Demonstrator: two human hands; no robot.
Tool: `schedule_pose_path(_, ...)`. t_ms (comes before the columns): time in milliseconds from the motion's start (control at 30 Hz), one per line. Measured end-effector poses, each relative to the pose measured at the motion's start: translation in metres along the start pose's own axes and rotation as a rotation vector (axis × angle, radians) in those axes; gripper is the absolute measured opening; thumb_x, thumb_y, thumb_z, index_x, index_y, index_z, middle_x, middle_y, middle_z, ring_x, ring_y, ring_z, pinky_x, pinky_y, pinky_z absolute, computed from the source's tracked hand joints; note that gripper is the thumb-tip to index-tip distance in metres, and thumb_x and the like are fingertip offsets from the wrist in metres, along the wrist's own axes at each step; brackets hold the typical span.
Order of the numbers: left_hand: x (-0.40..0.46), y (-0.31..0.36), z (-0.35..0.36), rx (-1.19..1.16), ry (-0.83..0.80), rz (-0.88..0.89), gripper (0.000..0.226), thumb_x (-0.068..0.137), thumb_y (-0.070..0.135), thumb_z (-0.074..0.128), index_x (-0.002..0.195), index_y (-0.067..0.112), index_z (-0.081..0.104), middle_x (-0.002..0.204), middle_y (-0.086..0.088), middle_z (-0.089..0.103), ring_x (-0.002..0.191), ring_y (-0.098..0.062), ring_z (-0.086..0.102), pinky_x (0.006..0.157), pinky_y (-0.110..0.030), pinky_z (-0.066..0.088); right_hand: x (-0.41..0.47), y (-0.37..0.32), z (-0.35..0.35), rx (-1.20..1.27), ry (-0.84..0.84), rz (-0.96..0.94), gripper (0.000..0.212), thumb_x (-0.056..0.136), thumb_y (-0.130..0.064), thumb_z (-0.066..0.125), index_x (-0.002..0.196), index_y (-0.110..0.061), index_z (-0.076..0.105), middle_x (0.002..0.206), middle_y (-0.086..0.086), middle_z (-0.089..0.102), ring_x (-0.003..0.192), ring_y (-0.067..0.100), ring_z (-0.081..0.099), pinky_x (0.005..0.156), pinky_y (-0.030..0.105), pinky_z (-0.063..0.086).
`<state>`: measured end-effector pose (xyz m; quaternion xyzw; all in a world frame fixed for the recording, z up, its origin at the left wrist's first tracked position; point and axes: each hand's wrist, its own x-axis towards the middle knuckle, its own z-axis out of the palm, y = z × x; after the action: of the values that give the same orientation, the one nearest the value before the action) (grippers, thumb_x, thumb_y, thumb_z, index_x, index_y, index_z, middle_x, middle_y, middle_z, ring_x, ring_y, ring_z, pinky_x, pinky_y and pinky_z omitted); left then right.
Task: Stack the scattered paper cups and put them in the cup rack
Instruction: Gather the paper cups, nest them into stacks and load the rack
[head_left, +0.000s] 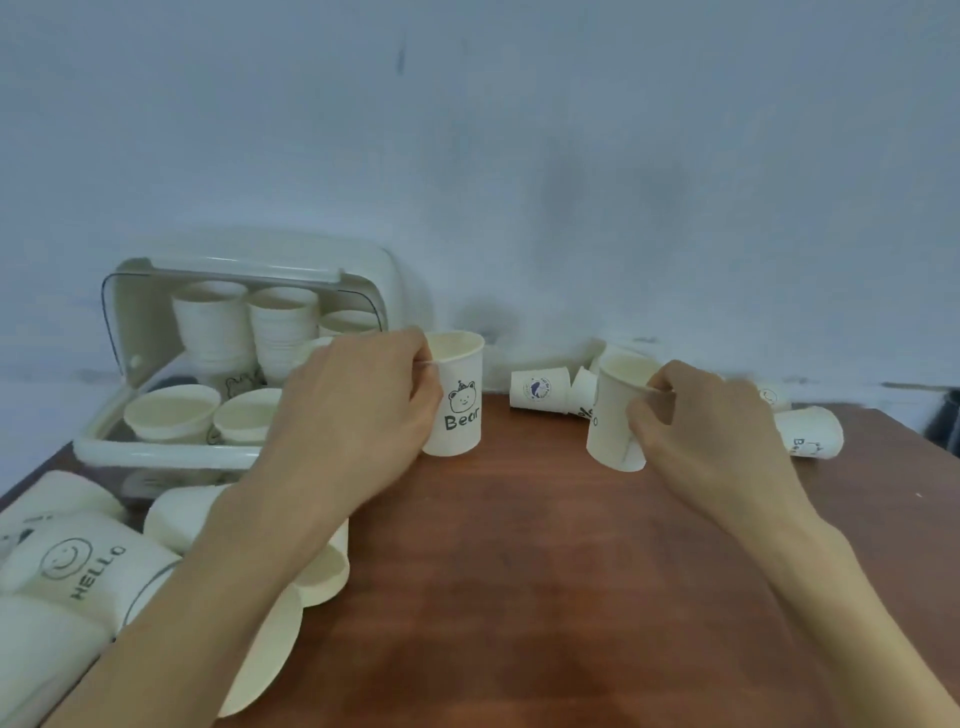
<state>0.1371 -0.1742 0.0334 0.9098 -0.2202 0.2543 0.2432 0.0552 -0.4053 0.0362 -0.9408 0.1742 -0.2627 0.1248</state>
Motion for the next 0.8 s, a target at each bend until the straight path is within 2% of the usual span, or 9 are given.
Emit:
schedule_pose_path(200,0.007,-0.028,-0.021,0.080,0.067,-0.051,0.018,0.091,0.032,0.044,0.085,0.023,0.058,0.076,0.002,0.062,0.077,-0.028,0.058,0.066,-0.037,0.046,-0.011,-0.036,-0.001,0.040,0.018,-0.056,0.011,0.087,-0.030,0.052,0.087,-0.020,0.057,0.069,-0.001,0.064,0.072,0.022,0.057,0.068,0.040,0.049)
schedule_pose_path(400,0.011,-0.051,-0.041,0.148,0.018,-0.129,0.020,0.093,0.031,0.041,0.090,0.022,0.058,0.091,0.000,0.064,0.088,-0.028,0.058,0.067,-0.036,0.043,-0.019,-0.075,0.008,0.119,0.008,-0.114,0.003,0.087,-0.029,0.057,0.085,-0.027,0.058,0.064,-0.010,0.063,0.068,0.009,0.056,0.059,0.031,0.040)
schedule_pose_path(533,0.013,-0.071,-0.054,0.117,-0.017,-0.151,0.019,0.094,0.028,0.043,0.089,0.019,0.059,0.088,-0.001,0.063,0.086,-0.027,0.058,0.074,-0.040,0.049,-0.012,-0.110,0.016,0.200,-0.008,-0.144,0.007,0.087,-0.031,0.055,0.086,-0.025,0.060,0.066,-0.009,0.062,0.072,0.021,0.058,0.065,0.036,0.046)
schedule_pose_path(667,0.014,-0.085,-0.062,0.112,-0.036,-0.195,0.018,0.097,0.028,0.044,0.097,0.021,0.060,0.097,0.003,0.064,0.096,-0.026,0.058,0.071,-0.035,0.045,-0.004,-0.151,0.021,0.315,-0.008,-0.191,0.010,0.088,-0.029,0.056,0.078,-0.025,0.058,0.063,-0.008,0.062,0.072,0.018,0.057,0.064,0.034,0.045)
schedule_pose_path(800,0.017,-0.099,-0.068,0.087,-0.019,-0.263,0.019,0.096,0.030,0.044,0.094,0.020,0.061,0.095,-0.001,0.066,0.091,-0.028,0.059,0.076,-0.041,0.050,0.004,-0.189,0.031,0.374,-0.020,-0.204,0.011,0.086,-0.029,0.055,0.077,-0.023,0.059,0.067,-0.003,0.064,0.076,0.024,0.057,0.066,0.035,0.046)
